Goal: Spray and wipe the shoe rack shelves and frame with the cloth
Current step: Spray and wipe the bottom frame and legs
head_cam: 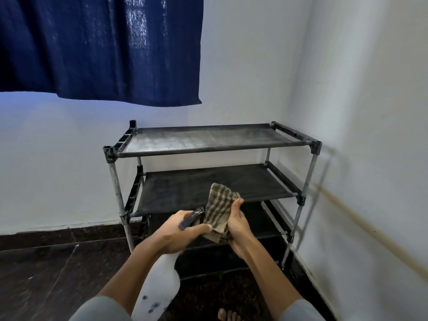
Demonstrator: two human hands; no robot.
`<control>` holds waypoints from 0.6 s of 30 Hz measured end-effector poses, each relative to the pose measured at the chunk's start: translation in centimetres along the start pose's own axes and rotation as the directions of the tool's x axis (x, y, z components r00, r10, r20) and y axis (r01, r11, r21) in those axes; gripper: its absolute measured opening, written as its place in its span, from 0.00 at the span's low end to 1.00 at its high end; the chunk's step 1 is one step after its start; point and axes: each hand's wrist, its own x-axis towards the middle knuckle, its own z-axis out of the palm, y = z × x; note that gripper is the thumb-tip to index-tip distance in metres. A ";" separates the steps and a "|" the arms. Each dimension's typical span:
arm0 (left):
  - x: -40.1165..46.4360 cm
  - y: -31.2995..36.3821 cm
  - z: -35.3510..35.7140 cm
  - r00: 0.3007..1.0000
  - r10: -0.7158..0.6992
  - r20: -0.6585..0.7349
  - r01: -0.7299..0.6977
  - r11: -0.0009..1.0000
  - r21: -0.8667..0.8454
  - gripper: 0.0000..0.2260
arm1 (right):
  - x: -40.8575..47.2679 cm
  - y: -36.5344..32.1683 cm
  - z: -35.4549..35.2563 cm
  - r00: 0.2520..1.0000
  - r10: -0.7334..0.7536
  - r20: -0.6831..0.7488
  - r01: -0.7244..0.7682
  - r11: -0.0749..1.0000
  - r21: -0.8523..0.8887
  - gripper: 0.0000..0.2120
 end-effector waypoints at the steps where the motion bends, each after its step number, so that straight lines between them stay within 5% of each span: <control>1: 0.0 0.3 0.6 0.998 0.049 -0.026 -0.048 0.998 0.048 0.10 | 0.0 -0.3 -0.3 1.000 -0.008 -0.004 0.008 1.000 0.002 0.35; 6: -0.1 1.1 3.7 0.994 0.079 0.077 -0.085 0.994 0.075 0.15 | 0.2 -1.3 -1.7 0.999 -0.043 0.018 0.043 0.999 -0.030 0.36; 14: 0.8 1.9 4.6 0.977 -0.088 0.194 0.102 0.993 -0.063 0.28 | 1.9 -2.2 -3.9 0.997 -0.043 0.063 0.041 0.998 0.038 0.37; 18: 1.8 1.3 4.4 0.975 -0.191 0.117 0.192 0.981 0.006 0.28 | 2.8 -1.4 -4.3 0.995 -0.047 0.083 0.044 0.998 0.042 0.39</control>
